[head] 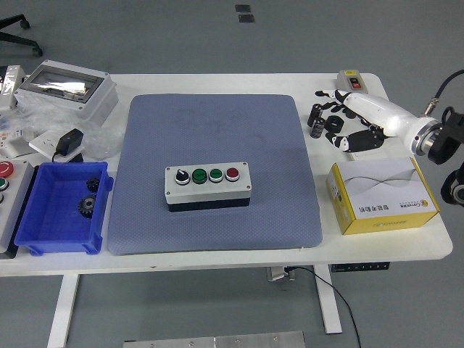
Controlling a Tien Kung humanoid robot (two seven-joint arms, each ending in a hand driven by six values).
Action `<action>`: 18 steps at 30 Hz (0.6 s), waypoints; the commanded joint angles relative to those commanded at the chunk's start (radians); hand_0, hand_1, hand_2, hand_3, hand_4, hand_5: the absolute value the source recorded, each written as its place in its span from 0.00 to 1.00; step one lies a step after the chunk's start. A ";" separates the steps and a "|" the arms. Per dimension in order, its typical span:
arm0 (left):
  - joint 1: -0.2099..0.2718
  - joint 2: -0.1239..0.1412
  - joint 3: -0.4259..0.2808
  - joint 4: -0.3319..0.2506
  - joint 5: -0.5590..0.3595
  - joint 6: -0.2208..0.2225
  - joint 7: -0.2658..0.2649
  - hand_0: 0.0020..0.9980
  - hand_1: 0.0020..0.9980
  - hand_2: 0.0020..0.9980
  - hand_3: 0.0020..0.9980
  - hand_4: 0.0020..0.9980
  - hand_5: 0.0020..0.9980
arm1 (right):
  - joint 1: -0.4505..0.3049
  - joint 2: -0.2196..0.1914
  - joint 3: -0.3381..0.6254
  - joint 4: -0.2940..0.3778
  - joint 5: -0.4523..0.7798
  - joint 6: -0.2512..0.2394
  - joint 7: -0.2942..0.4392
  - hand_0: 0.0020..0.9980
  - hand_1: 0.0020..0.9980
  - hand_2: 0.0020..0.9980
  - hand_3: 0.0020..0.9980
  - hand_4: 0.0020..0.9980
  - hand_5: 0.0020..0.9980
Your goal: Pick up the button,place it on the desk,press the button,press the button
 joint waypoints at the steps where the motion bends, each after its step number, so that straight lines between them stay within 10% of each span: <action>1: 0.000 -0.001 0.002 -0.001 0.000 0.002 0.007 0.49 0.48 0.46 0.69 0.00 0.00 | 0.003 0.010 -0.013 -0.002 -0.002 -0.002 0.000 0.42 0.57 0.65 0.96 0.33 0.24; 8: -0.004 0.004 0.006 -0.002 -0.005 0.019 0.013 0.49 0.48 0.46 0.69 0.00 0.00 | 0.001 0.036 -0.043 -0.012 -0.006 -0.019 0.002 0.33 0.50 0.58 0.92 0.30 0.10; 9: -0.003 0.005 0.008 -0.003 -0.009 0.022 0.013 0.49 0.48 0.47 0.70 0.00 0.00 | 0.007 0.038 -0.051 -0.015 -0.004 -0.025 0.004 0.26 0.39 0.29 0.87 0.16 0.06; 18: 0.006 -0.004 0.019 -0.012 -0.030 0.034 0.038 0.49 0.48 0.48 0.70 0.00 0.00 | 0.084 0.106 -0.151 -0.042 0.005 -0.040 0.007 0.19 0.31 0.22 0.84 0.11 0.07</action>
